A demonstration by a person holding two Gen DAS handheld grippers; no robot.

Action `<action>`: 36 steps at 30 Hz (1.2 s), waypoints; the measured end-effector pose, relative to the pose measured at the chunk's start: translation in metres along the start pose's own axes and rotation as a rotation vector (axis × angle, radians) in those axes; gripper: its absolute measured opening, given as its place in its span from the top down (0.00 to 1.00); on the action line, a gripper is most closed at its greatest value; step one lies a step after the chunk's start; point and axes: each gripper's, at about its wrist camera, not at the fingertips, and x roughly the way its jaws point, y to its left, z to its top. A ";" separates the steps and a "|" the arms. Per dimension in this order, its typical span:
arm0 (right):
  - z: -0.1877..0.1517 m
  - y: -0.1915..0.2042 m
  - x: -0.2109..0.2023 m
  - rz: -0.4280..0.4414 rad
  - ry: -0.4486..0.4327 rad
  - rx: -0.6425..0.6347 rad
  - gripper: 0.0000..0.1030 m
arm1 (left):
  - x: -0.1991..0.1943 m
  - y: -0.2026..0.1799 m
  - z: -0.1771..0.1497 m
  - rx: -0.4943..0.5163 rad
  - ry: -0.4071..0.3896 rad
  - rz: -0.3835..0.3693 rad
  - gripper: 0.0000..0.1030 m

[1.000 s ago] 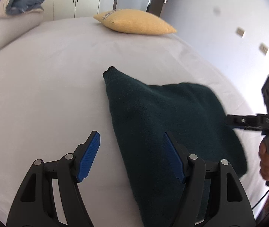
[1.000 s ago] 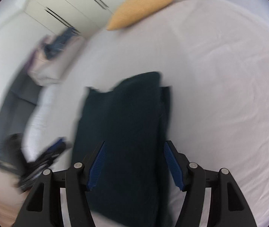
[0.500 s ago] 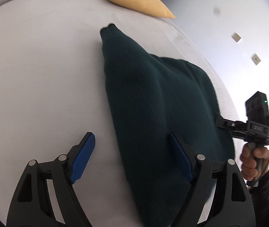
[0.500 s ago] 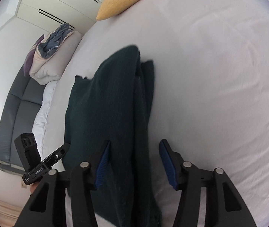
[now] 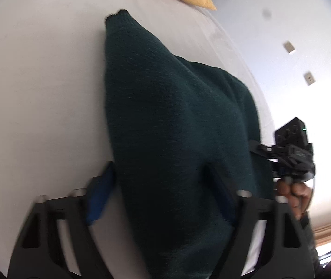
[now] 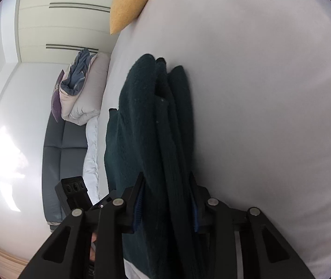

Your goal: Fold small clothes

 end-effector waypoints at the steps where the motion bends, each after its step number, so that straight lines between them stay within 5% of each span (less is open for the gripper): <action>1: 0.001 0.004 0.002 -0.015 0.005 -0.017 0.68 | 0.000 -0.002 -0.001 -0.003 0.004 0.007 0.38; 7: -0.003 0.019 0.001 -0.135 -0.001 -0.099 0.74 | -0.008 -0.008 -0.005 -0.006 0.000 0.033 0.54; 13: -0.021 0.071 0.013 -0.492 -0.040 -0.361 0.75 | -0.007 -0.033 0.003 0.047 -0.009 0.147 0.62; 17: -0.039 0.097 0.013 -0.635 -0.083 -0.468 0.76 | -0.020 -0.050 0.000 0.075 -0.023 0.204 0.65; 27: -0.124 0.158 -0.013 -0.579 -0.107 -0.580 0.77 | -0.108 -0.085 -0.062 0.201 -0.100 0.350 0.65; 36: -0.211 0.148 0.021 -0.506 -0.018 -0.537 0.77 | -0.127 -0.049 -0.142 0.181 -0.075 0.452 0.62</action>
